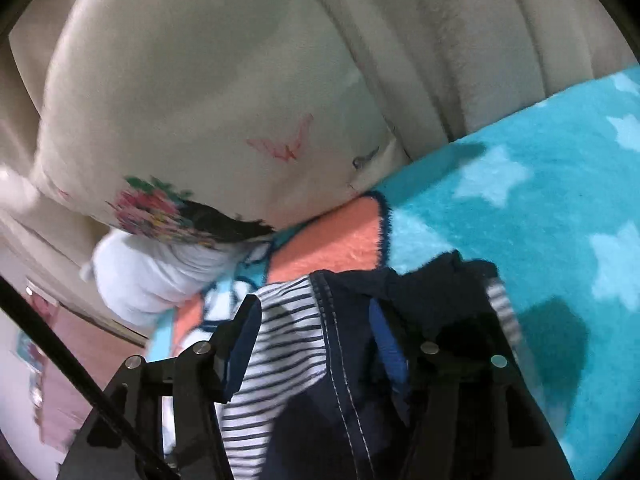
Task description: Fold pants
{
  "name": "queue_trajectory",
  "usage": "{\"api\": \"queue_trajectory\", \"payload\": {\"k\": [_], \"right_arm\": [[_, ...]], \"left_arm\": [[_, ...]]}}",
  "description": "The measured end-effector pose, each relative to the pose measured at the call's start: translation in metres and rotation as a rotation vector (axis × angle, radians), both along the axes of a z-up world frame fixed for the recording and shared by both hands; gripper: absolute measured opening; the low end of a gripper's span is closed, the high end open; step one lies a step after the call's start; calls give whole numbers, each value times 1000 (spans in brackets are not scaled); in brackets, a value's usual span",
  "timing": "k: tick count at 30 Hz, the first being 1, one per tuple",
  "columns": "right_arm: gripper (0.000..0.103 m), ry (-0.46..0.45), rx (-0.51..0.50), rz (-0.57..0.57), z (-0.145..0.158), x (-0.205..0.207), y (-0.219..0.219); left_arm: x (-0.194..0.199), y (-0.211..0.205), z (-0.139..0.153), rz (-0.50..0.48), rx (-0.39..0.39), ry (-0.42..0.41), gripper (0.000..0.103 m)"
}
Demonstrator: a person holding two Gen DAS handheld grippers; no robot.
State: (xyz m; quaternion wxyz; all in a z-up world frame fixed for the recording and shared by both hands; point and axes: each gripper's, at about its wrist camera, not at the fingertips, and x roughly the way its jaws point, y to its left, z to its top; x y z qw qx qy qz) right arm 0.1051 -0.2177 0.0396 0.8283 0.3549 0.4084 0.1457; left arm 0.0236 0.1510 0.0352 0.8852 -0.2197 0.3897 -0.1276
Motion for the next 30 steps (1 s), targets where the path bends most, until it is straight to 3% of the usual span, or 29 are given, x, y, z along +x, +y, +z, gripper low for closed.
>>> {"api": "queue_trajectory", "payload": {"k": [2, 4, 8, 13, 19, 25, 30], "right_arm": [[67, -68, -9, -14, 18, -18, -5], [73, -93, -94, -33, 27, -32, -4], [72, 18, -102, -50, -4, -44, -18], [73, 4, -43, -87, 20, -74, -35], [73, -76, -242, -121, 49, -124, -40], [73, -154, -332, -47, 52, -138, -28], [73, -188, -278, 70, 43, -142, -14]], "left_arm": [[-1, -1, -1, -5, -6, 1, 77], [-2, -1, -2, -5, -14, 0, 77], [-2, -4, -4, -11, -13, -1, 78], [-3, -5, -7, -20, -9, -2, 79], [-4, -11, -9, -11, 32, -3, 79], [-5, -22, -9, 9, 131, 6, 79], [-7, -29, -12, 42, 215, 16, 79]]}}
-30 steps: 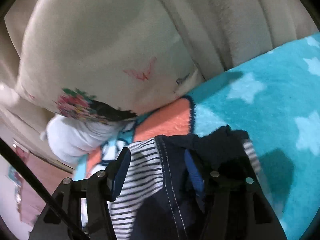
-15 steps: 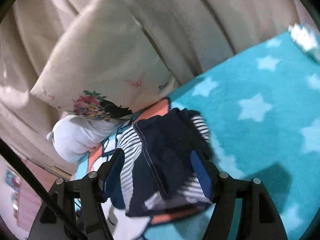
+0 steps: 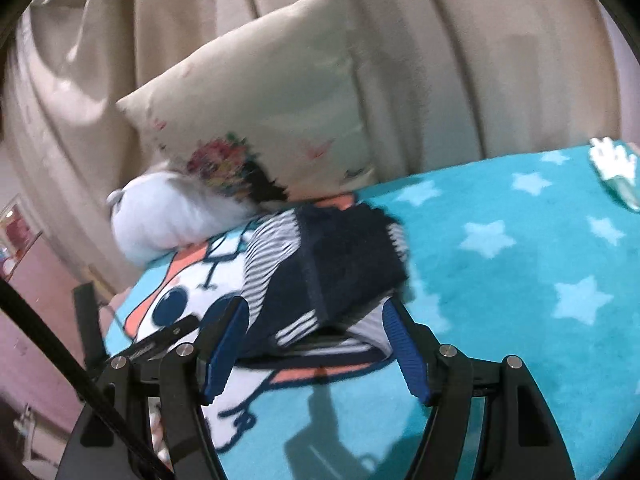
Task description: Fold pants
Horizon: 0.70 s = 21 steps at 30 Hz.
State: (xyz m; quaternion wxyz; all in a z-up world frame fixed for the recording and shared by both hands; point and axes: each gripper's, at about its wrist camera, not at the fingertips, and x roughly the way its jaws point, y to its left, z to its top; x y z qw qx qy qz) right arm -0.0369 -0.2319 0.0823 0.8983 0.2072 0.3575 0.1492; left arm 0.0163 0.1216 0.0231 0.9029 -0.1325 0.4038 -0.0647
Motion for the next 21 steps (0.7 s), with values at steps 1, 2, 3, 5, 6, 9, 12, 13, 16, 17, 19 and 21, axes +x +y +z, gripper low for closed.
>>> {"api": "queue_trajectory", "payload": {"k": [1, 2, 3, 5, 6, 9, 12, 13, 16, 17, 19, 21], "right_arm": [[73, 1, 7, 18, -2, -1, 2], [73, 6, 22, 50, -5, -2, 4], [73, 11, 24, 76, -5, -1, 6], [73, 25, -7, 116, -6, 3, 11], [73, 28, -12, 118, -6, 4, 12], [73, 37, 29, 144, -4, 0, 14], [73, -25, 34, 112, 1, -15, 9], [73, -46, 25, 88, 3, -20, 5], [74, -78, 26, 18, 10, -32, -13], [74, -84, 39, -5, 12, -36, -19], [74, -104, 67, -34, 15, -42, -28], [74, -116, 77, -43, 17, -47, -31]], "left_arm": [[0, -1, -1, 4, 13, 5, 79], [1, -2, -2, 4, 22, 9, 79], [1, -4, -3, 4, 34, 12, 79], [1, -7, -5, 6, 61, 15, 79], [0, -9, -5, 10, 77, 14, 79], [-4, -10, 0, 44, 119, -15, 79], [-17, -11, 14, 115, 191, -69, 79], [-23, -11, 22, 127, 195, -91, 79], [-52, -14, 60, 168, 203, -216, 80], [-61, -16, 72, 180, 213, -260, 85], [-81, -19, 96, 213, 228, -344, 100], [-105, -21, 120, 245, 228, -433, 103]]}}
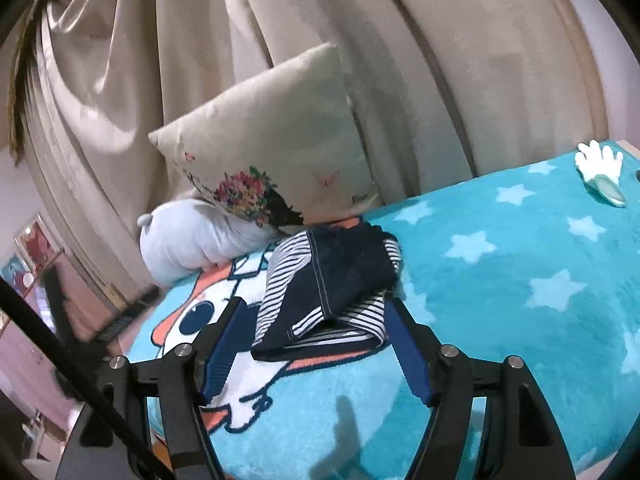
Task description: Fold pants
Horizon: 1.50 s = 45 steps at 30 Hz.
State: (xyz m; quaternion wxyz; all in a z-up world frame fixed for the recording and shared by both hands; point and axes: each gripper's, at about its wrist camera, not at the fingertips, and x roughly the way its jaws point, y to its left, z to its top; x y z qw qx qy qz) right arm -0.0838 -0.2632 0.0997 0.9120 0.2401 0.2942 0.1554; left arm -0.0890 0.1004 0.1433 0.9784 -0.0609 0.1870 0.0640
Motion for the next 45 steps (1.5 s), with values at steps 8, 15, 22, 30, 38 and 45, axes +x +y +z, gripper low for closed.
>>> {"api": "queue_trajectory", "payload": {"k": [8, 15, 22, 30, 38, 45], "right_arm": [[74, -36, -5, 32, 7, -15, 15], [75, -27, -59, 8, 4, -27, 20], [76, 17, -72, 2, -8, -16, 21], [76, 82, -133, 30, -24, 6, 35], [76, 133, -141, 43, -39, 21, 39], [76, 144, -144, 40, -41, 24, 40]], "left_arm": [[-40, -1, 31, 34, -68, -25, 103], [-38, -30, 16, -34, 24, 46, 103], [-16, -44, -14, -107, 45, 183, 103], [9, -46, -43, -134, 40, 289, 103], [23, -44, -59, -142, 26, 352, 103], [29, -45, -65, -162, 20, 381, 103]]}}
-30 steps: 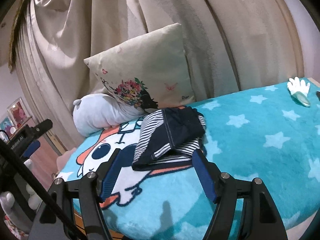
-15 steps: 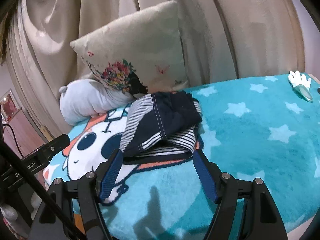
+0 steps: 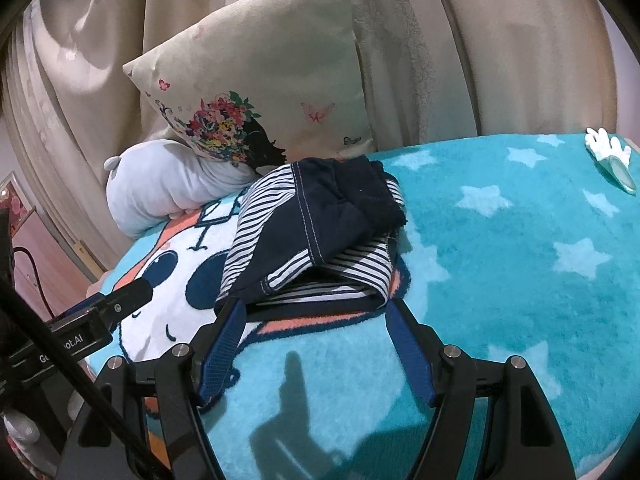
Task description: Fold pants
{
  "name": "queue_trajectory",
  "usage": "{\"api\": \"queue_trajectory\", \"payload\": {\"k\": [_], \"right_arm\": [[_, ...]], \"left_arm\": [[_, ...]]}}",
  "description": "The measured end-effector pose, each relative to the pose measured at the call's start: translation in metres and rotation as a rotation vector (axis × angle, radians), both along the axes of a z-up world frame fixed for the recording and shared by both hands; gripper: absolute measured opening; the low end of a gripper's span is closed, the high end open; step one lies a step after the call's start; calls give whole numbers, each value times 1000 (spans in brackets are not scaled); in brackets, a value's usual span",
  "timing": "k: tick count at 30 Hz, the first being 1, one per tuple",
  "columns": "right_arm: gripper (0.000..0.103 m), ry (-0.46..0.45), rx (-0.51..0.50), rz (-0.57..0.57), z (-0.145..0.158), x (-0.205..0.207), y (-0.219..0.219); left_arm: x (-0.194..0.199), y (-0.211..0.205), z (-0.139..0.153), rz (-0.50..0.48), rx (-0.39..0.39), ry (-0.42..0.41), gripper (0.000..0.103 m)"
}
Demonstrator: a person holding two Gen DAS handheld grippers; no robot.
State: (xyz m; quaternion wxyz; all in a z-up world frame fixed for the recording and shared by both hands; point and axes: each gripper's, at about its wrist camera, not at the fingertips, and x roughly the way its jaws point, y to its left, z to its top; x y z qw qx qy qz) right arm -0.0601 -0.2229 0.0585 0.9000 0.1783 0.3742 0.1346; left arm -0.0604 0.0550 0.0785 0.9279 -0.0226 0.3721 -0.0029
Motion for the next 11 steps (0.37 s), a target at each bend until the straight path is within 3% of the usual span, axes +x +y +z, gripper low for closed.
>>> {"api": "queue_trajectory", "payload": {"k": [11], "right_arm": [[76, 11, 4, 5, -3, 0, -3]], "left_arm": [[-1, -4, -2, -15, -9, 28, 103]]}}
